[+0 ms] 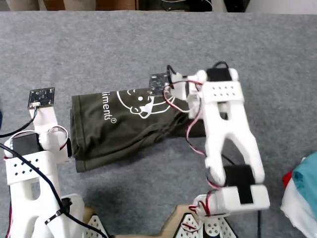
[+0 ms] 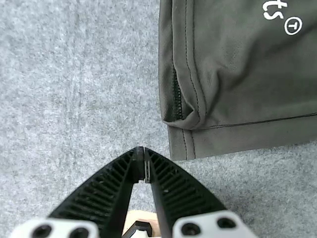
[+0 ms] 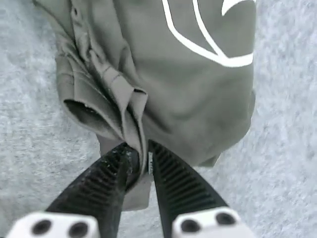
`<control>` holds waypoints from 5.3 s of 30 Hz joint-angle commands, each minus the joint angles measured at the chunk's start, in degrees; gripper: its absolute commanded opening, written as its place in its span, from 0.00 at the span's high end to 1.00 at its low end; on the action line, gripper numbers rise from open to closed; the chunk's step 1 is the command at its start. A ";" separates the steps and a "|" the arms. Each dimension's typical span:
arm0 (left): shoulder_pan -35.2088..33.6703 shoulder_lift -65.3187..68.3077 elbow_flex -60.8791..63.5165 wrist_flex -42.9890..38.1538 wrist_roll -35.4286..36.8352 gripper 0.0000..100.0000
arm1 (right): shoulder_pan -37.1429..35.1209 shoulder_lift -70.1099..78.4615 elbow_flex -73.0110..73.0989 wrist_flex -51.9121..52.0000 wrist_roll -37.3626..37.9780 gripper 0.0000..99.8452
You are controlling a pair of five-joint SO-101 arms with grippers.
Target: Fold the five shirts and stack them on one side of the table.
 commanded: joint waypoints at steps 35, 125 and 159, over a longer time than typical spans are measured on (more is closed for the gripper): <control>-0.62 1.89 -6.68 0.79 3.43 0.95 | 7.52 -5.14 -19.03 22.95 -8.70 0.84; 46.15 70.29 -93.19 18.55 20.31 0.98 | 32.66 -5.05 -16.48 -5.19 -2.90 0.84; 44.40 84.62 -108.75 18.73 15.82 0.98 | 32.92 -5.05 -16.48 -5.19 -2.81 0.84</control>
